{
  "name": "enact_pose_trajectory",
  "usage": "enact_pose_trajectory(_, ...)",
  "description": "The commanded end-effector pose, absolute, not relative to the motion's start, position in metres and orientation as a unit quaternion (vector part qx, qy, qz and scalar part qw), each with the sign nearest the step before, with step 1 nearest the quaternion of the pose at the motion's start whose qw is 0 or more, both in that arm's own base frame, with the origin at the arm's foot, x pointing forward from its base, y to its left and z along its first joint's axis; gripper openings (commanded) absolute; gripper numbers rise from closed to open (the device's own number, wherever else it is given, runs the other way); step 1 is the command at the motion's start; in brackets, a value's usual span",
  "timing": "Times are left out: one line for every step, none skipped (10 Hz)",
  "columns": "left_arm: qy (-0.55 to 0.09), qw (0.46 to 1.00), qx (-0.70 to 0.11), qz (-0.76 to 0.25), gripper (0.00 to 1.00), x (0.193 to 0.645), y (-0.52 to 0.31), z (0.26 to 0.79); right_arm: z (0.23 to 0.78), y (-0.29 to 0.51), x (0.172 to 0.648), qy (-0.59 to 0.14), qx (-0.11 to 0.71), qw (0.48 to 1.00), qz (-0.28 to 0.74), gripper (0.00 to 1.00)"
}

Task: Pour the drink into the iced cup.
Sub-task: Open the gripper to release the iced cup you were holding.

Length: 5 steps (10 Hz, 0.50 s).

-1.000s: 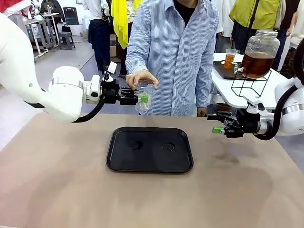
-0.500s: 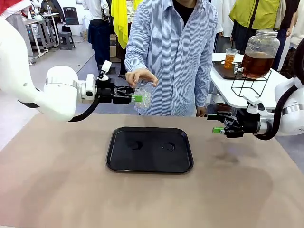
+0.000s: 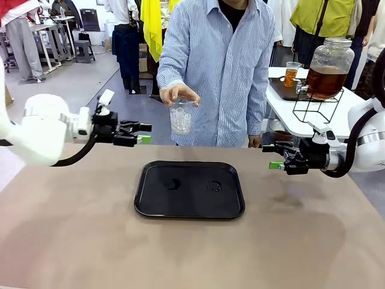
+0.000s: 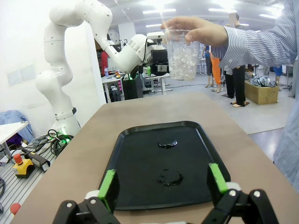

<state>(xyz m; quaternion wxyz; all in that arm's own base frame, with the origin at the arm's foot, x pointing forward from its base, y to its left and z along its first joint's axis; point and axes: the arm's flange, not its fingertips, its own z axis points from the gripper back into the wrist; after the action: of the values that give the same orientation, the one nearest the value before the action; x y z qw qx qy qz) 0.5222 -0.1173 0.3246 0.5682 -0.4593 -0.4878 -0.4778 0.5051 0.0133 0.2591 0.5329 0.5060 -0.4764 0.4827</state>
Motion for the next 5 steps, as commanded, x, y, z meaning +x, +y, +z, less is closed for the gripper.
enact_pose_trajectory(-0.509,0.530,-0.455,-0.503,1.00,0.507,-0.092,0.312,0.262,0.014,0.507,-0.476,0.506,0.532,0.484,1.00)
enact_pose_trajectory(-0.513,0.526,-0.449,-0.508,1.00,0.501,-0.080,0.305,0.262,0.014,0.507,-0.476,0.506,0.532,0.484,1.00)
enact_pose_trajectory(-0.514,0.520,-0.450,-0.513,1.00,0.495,-0.070,0.297,0.262,0.014,0.507,-0.476,0.506,0.532,0.484,1.00)
enact_pose_trajectory(-0.509,0.518,-0.451,-0.519,1.00,0.490,-0.061,0.290,0.262,0.014,0.507,-0.476,0.506,0.532,0.484,1.00)
enact_pose_trajectory(-0.499,0.522,-0.452,-0.524,1.00,0.487,-0.057,0.286,0.262,0.014,0.507,-0.476,0.506,0.532,0.484,1.00)
